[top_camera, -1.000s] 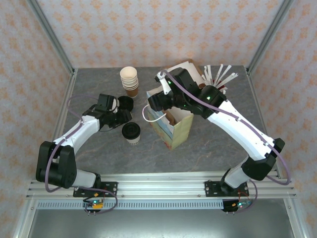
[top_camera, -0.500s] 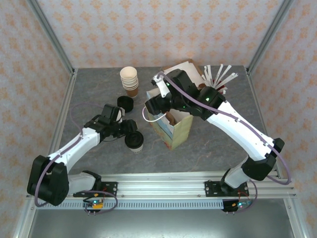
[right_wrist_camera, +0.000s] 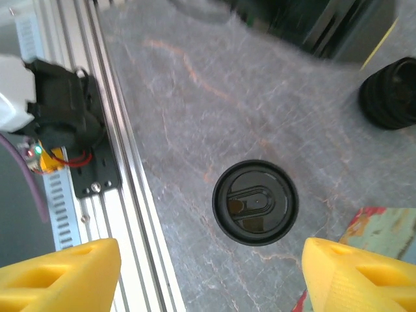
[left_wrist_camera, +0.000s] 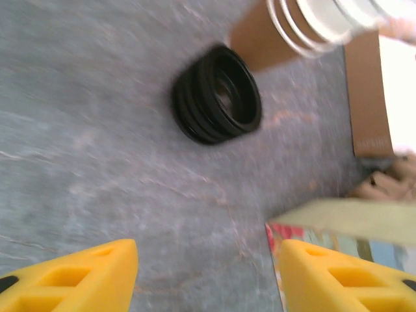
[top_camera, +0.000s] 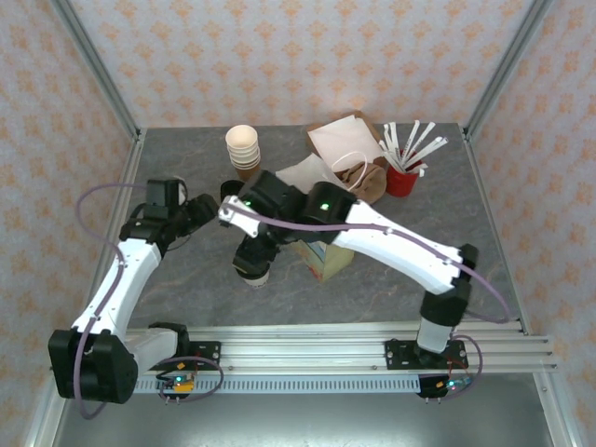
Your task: Pack the takeout coffee
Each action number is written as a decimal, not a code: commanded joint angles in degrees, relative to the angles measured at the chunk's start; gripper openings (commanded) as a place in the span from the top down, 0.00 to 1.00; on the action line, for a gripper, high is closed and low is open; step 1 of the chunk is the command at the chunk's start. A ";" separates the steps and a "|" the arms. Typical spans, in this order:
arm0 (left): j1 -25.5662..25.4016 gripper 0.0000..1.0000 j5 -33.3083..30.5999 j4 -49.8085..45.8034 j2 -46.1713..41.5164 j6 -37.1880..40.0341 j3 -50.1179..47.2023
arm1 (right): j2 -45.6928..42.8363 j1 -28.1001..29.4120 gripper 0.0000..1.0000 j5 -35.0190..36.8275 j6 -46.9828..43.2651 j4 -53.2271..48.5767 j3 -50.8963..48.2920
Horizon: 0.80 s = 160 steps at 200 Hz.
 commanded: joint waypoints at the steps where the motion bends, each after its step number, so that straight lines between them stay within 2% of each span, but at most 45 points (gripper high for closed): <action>1: 5.27 0.40 -2.28 -0.70 -1.37 -0.03 0.18 | 5.60 0.16 0.24 1.00 -3.54 -8.29 4.91; 32: 10.22 0.39 -2.64 0.45 -3.22 -1.44 -1.09 | 13.78 0.03 0.19 3.03 -4.75 -14.29 11.80; 84: 10.66 0.38 -4.80 -0.74 -5.63 -0.77 -0.89 | 22.34 -2.40 0.16 2.99 -4.44 -18.85 17.45; 129: 10.68 0.37 -1.69 -0.80 -5.12 -0.81 0.09 | 25.24 -3.11 0.14 1.39 -4.54 -19.64 18.29; 160: 10.67 0.35 2.76 -1.95 -3.82 -0.39 1.01 | 26.40 -3.09 0.14 1.17 -4.60 -19.93 18.44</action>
